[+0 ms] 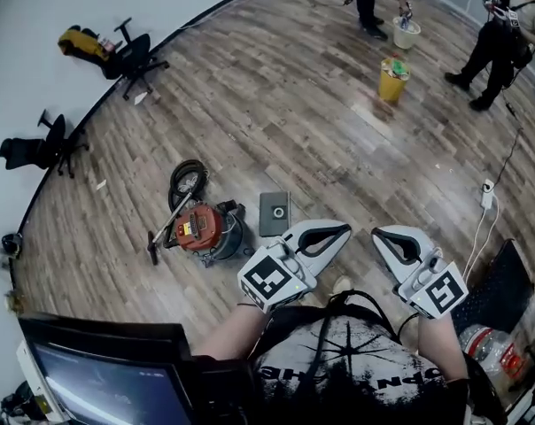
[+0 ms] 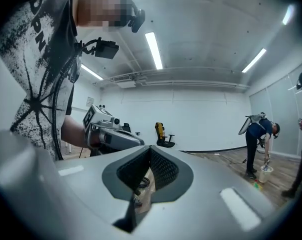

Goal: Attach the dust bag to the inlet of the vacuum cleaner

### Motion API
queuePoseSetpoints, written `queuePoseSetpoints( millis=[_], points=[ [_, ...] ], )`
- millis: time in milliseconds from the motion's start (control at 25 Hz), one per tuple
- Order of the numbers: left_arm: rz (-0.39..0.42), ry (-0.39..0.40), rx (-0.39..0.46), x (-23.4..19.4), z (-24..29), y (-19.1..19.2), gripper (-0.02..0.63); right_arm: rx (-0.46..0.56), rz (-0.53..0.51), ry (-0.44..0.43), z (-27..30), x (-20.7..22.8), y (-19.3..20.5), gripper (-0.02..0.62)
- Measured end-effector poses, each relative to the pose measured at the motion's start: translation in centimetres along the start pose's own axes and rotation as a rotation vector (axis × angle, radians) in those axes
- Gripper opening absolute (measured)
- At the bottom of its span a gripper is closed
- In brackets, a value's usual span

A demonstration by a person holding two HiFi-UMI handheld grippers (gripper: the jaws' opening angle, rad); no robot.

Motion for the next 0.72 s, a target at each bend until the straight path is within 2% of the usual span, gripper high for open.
queuePoseSetpoints(
  millis=[200,360,520,720],
  points=[
    [0.009,-0.075,-0.006,-0.6,1.8,0.0,0.003,0.006,0.013,-0.069,-0.5,2.6,0.8,0.008],
    [0.031,-0.139,-0.007,-1.1,1.9,0.8,0.003,0.02,0.063,-0.121,-0.1,4.1,1.9,0.008],
    [-0.01,-0.224,-0.025,-2.7,0.6,2.1,0.002,0.031,0.072,-0.174,2.0,5.5,2.4,0.008],
    [-0.046,-0.287,0.011,-6.7,-0.8,2.3,0.002,0.014,0.059,-0.265,7.1,6.7,2.0,0.009]
  ],
)
Point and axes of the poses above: the fingertips, and each gripper's own axes: z forward along the fingers, x to its right, y out of its underside, the point moved 6 cm from there along -z, backward along the fingers, and after that the axes turned 5 degrees about x, right-handed, at the moved point
